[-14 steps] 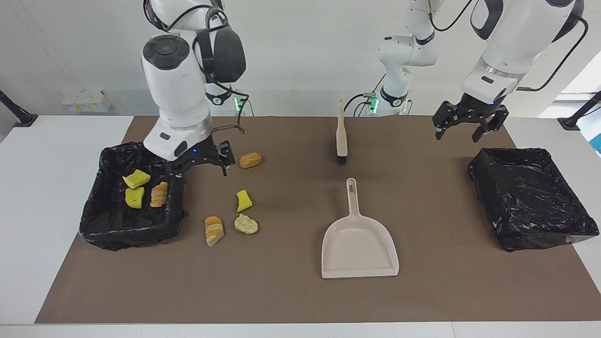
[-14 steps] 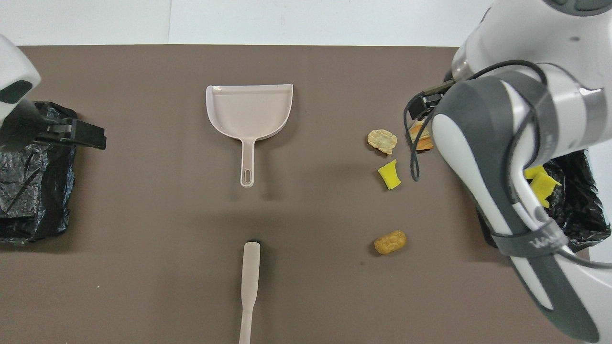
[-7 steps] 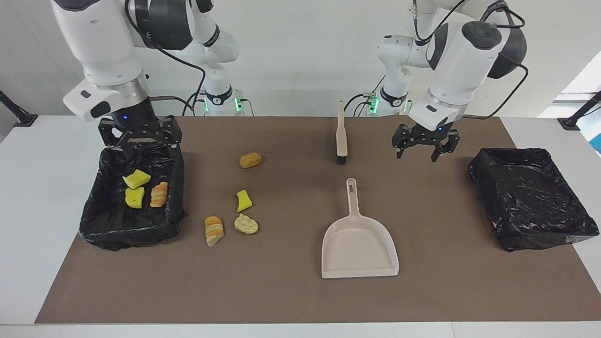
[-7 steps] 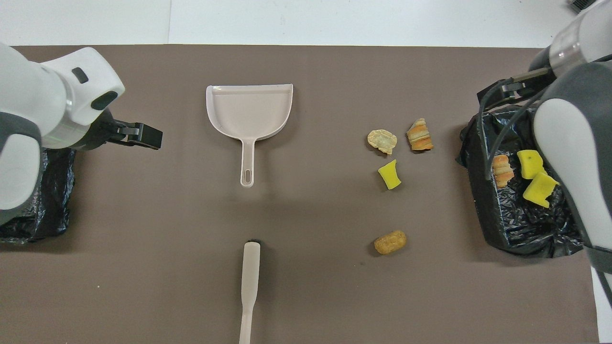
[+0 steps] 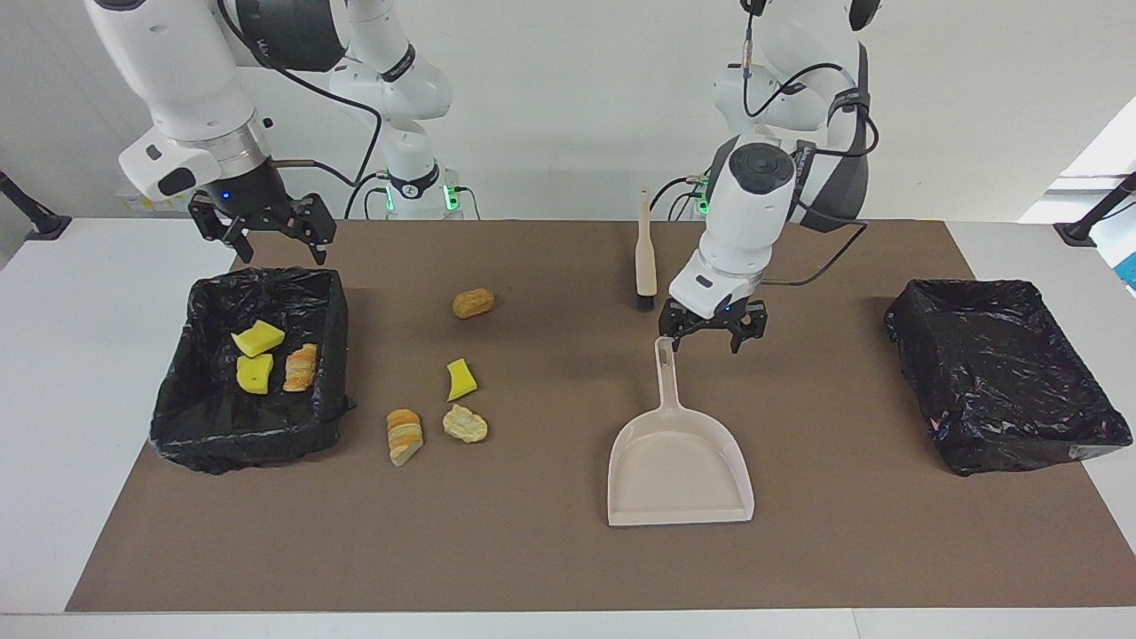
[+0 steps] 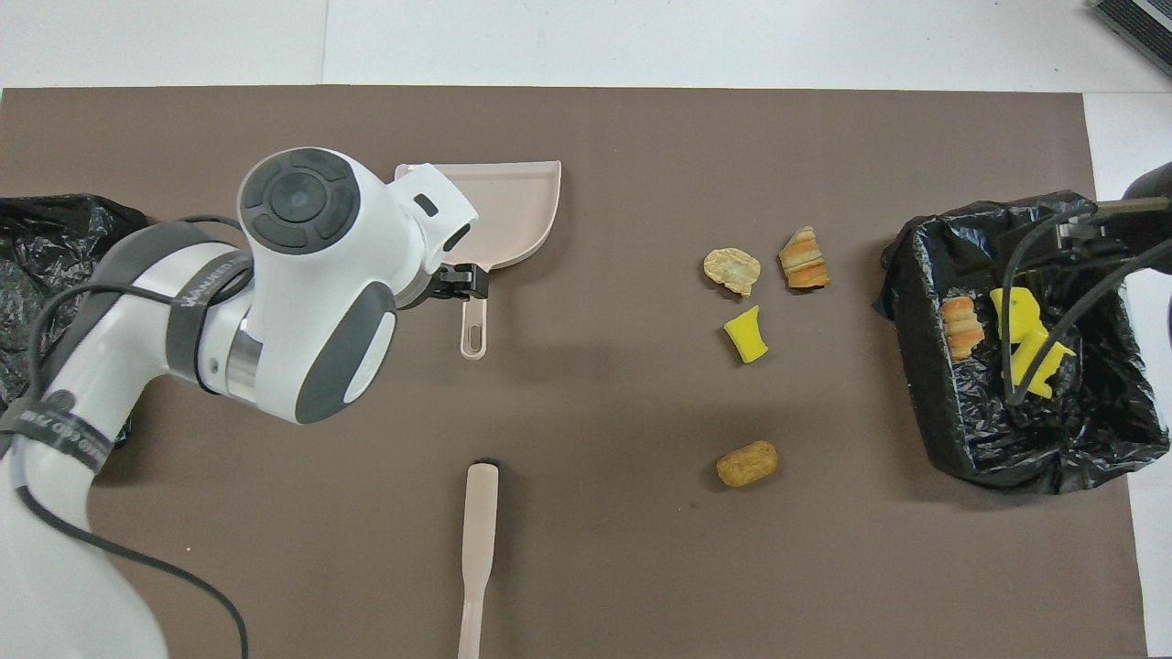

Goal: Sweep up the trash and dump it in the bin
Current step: 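Grasp the dustpan handle with the left gripper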

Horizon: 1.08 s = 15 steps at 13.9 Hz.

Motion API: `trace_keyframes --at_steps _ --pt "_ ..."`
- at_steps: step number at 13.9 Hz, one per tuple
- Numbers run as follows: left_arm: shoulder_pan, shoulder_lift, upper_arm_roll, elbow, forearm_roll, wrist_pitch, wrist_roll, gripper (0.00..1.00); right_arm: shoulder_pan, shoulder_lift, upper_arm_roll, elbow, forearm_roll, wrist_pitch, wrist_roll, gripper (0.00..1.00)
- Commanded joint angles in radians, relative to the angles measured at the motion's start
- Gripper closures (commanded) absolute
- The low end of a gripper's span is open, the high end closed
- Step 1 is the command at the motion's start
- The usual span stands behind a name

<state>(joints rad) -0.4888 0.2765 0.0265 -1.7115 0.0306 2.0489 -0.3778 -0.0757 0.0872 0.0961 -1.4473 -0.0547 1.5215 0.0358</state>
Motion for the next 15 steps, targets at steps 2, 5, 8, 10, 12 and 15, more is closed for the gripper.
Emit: trace_keyframes --at_steps 2,5,8,10,12,15 --pt "-0.025 0.044 0.013 -0.013 0.026 0.080 -0.046 0.00 -0.027 -0.092 0.005 -0.149 0.035 0.086 0.018 0.00" --pt "-0.031 0.061 0.013 -0.040 0.025 0.152 -0.046 0.00 -0.036 -0.110 0.005 -0.185 0.035 0.095 0.009 0.00" --pt "-0.051 0.104 0.013 -0.043 0.025 0.187 -0.047 0.00 -0.036 -0.110 0.004 -0.185 0.042 0.091 0.013 0.00" --pt "-0.050 0.105 0.013 -0.043 0.025 0.204 -0.047 0.00 0.003 -0.109 -0.051 -0.179 0.056 0.082 0.016 0.00" --pt "-0.050 0.105 0.013 -0.046 0.025 0.204 -0.046 0.00 0.086 -0.107 -0.143 -0.176 0.056 0.083 0.006 0.00" --pt "-0.050 0.116 0.013 -0.042 0.025 0.201 -0.044 0.11 0.090 -0.106 -0.142 -0.176 0.068 0.097 0.007 0.00"
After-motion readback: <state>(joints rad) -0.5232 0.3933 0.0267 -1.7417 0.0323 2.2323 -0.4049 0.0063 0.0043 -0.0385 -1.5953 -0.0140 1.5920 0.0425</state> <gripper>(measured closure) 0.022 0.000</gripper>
